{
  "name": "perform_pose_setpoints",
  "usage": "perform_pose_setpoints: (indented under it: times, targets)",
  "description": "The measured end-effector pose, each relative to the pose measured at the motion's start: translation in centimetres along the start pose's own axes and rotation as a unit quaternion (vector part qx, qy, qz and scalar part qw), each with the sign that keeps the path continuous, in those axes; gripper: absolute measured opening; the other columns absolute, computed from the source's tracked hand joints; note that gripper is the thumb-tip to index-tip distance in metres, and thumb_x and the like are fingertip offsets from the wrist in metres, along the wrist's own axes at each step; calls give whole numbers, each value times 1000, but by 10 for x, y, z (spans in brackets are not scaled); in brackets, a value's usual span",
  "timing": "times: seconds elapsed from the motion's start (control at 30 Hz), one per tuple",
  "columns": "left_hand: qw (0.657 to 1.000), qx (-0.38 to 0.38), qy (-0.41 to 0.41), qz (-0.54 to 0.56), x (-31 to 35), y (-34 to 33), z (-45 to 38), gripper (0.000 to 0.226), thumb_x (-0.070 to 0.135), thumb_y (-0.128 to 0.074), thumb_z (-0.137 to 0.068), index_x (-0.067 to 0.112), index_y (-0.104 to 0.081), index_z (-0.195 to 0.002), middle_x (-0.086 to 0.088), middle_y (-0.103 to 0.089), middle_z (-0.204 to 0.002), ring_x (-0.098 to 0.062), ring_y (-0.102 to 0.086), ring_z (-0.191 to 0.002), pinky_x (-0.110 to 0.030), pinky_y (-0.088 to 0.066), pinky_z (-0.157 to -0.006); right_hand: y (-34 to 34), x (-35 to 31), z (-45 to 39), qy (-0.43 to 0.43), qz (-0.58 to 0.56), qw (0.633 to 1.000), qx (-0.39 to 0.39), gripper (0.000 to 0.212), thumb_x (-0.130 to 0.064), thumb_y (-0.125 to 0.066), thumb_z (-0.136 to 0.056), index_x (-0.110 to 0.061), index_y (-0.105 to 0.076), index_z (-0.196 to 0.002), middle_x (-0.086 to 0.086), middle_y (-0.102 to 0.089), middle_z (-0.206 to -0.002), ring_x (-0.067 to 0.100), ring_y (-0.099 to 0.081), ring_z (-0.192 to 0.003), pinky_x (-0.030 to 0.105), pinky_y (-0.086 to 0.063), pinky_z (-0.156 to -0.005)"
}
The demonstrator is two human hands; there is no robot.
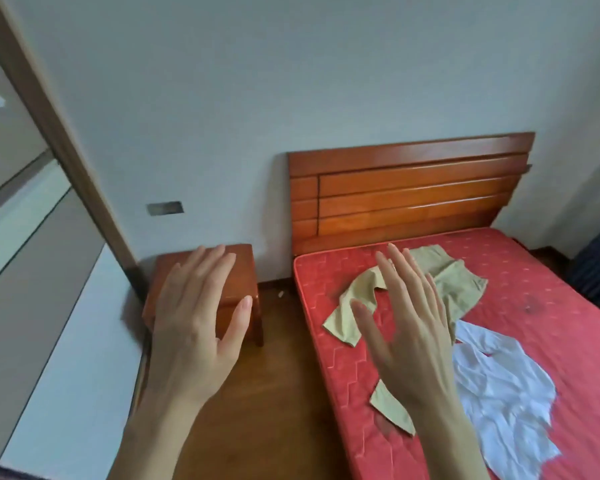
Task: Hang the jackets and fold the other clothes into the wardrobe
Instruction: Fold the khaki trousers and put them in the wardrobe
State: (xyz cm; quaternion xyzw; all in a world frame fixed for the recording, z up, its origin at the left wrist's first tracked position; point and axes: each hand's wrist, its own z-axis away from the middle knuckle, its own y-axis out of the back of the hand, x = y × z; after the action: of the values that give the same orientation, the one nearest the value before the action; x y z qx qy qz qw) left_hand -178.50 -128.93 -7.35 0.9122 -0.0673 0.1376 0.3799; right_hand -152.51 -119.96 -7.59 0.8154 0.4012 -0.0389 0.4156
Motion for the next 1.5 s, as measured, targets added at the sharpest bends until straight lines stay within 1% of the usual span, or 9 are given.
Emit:
perform_pose_setpoints:
  times: [0.17, 0.33, 0.43, 0.57, 0.73, 0.93, 1.17, 1.33, 1.5]
  targets:
    - [996, -41, -56, 58, 57, -85, -41, 57, 49, -44, -106, 15, -49, -152, -4, -47, -159, -20, -32, -154, -58, -34, -119, 19, 84, -6, -58, 60, 996, 27, 64, -46, -55, -104, -16, -41, -158, -1, -36, -167, 14, -22, -159, 46, -23, -128]
    - [986, -76, -98, 108, 105, -146, -73, 56, 46, -46, -106, 15, -49, -152, -4, -47, -159, -20, -32, -154, -58, -33, -120, 38, 138, -10, -115, 92, 988, 53, 68, -57, -44, -105, -14, -42, -158, 1, -38, -166, 15, -22, -159, 49, -23, -128]
    - [980, -100, -119, 125, 119, -179, -91, 55, 46, -46, -106, 15, -49, -152, -1, -46, -160, -18, -30, -155, -57, -31, -121, 41, 160, -15, -144, 101, 982, 64, 68, -58, -43, -105, -15, -42, -158, 1, -39, -166, 16, -23, -159, 50, -24, -127]
    - [973, -128, -133, 141, 126, -226, -113, 54, 45, -50, -105, 19, -49, -152, 2, -45, -160, -14, -28, -155, -57, -33, -120, 36, 188, -23, -176, 127, 974, 63, 67, -54, -48, -104, -14, -43, -157, 2, -40, -165, 18, -25, -158, 49, -24, -128]
    - [961, -151, -166, 163, 119, -287, -147, 54, 50, -45, -106, 21, -49, -152, 3, -45, -160, -13, -27, -155, -56, -30, -123, 15, 221, -44, -210, 148, 964, 64, 65, -49, -53, -103, -13, -44, -157, 2, -41, -164, 17, -26, -158, 48, -23, -128]
    - [941, -185, -195, 206, 105, -362, -221, 53, 44, -51, -104, 19, -50, -151, 1, -48, -158, -14, -29, -154, -56, -32, -122, -22, 261, -97, -257, 202, 942, 77, 64, -48, -56, -102, -14, -45, -156, 1, -42, -163, 15, -27, -157, 45, -20, -130]
    - [913, -221, -251, 233, 84, -448, -322, 56, 49, -45, -105, 17, -49, -151, -1, -47, -158, -15, -29, -155, -53, -26, -125, -61, 305, -156, -334, 254, 902, 100, 68, -57, -42, -103, -14, -46, -156, 0, -43, -163, 16, -29, -156, 41, -17, -130]
    - [891, -240, -281, 265, 103, -508, -360, 55, 49, -46, -105, 16, -51, -149, -2, -49, -157, -16, -30, -154, -52, -25, -125, -61, 331, -174, -364, 294, 880, 84, 67, -56, -43, -104, -13, -46, -155, 1, -44, -162, 17, -30, -156, 44, -21, -130]
    - [871, -253, -298, 298, 142, -557, -365, 55, 48, -46, -105, 16, -50, -150, -1, -49, -157, -17, -31, -154, -52, -26, -125, -49, 360, -179, -375, 318, 866, 87, 65, -53, -45, -104, -13, -47, -155, 1, -45, -162, 17, -32, -155, 47, -23, -128]
